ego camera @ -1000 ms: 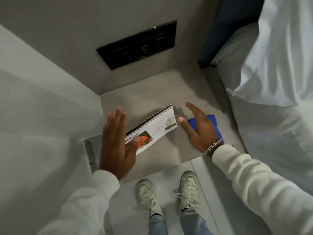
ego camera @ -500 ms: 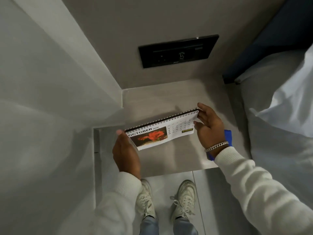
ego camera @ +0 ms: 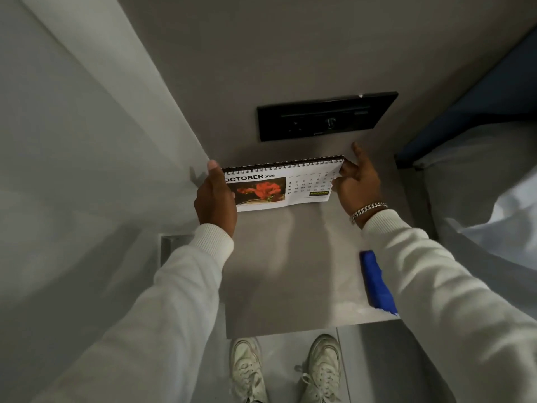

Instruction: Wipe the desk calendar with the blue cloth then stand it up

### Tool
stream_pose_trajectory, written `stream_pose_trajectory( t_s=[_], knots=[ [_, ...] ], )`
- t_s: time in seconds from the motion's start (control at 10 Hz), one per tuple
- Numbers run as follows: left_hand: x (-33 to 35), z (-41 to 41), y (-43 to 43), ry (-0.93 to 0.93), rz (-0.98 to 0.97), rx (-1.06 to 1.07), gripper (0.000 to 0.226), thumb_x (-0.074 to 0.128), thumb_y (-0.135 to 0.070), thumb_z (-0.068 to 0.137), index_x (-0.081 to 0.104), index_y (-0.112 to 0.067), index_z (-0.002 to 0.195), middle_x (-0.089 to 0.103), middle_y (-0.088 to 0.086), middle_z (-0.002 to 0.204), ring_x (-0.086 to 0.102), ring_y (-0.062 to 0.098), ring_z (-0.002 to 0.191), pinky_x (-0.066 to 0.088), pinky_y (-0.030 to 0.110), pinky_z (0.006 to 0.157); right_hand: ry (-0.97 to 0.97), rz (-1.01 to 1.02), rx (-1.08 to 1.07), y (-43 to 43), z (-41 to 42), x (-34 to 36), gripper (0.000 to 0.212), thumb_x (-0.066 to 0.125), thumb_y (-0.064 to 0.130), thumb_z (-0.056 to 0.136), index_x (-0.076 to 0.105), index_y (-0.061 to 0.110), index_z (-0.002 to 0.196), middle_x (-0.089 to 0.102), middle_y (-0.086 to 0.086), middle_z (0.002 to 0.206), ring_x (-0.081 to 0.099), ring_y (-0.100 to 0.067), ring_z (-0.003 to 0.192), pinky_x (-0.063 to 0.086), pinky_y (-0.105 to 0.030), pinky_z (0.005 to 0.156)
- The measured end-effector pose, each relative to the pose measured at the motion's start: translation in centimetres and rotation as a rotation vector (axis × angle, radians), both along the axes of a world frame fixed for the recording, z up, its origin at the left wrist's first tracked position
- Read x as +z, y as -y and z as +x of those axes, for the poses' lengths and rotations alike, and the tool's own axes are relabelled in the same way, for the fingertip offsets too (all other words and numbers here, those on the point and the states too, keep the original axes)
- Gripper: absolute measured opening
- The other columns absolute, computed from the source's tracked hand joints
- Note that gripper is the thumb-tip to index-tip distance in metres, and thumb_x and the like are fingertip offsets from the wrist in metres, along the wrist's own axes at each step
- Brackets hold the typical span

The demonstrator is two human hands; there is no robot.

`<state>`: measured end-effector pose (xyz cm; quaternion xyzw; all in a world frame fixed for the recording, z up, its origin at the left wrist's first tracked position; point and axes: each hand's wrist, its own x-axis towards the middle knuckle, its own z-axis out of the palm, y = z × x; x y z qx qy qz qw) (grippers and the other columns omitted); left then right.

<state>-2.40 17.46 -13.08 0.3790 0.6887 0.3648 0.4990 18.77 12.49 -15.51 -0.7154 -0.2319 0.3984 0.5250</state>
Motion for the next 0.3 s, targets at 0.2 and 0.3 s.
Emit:
stream_pose_trajectory(
  t_s=[0.2,0.3],
  knots=[
    [2.9,-0.3,-1.3,-0.178,-0.06,-0.215,0.028,0.052,-0.033,0.095,0.064,-0.014,0.111,0.063,0.016,0.129,0.057,0.034,0.123,0.041,0.039,0.11,0.023,0.055,-0.012,-0.3,-0.7,5.3,0.074,0.055,-0.015,0.081,0.031,0.014,0.145,0.049,-0.014,0.144,0.049,-0.019,0.129,0.047,-0.028,0.097],
    [7.0,-0.1,0.0,-0.268,0.061,-0.257,0.052,0.059,-0.027,0.092,0.047,-0.013,0.14,0.052,0.011,0.145,0.047,0.026,0.135,0.031,0.027,0.111,0.044,0.478,-0.04,2.3,0.6,14.4,0.06,0.069,0.002,0.079,0.047,0.013,0.134,0.063,-0.013,0.127,0.062,-0.02,0.112,0.053,-0.02,0.089]
  ],
)
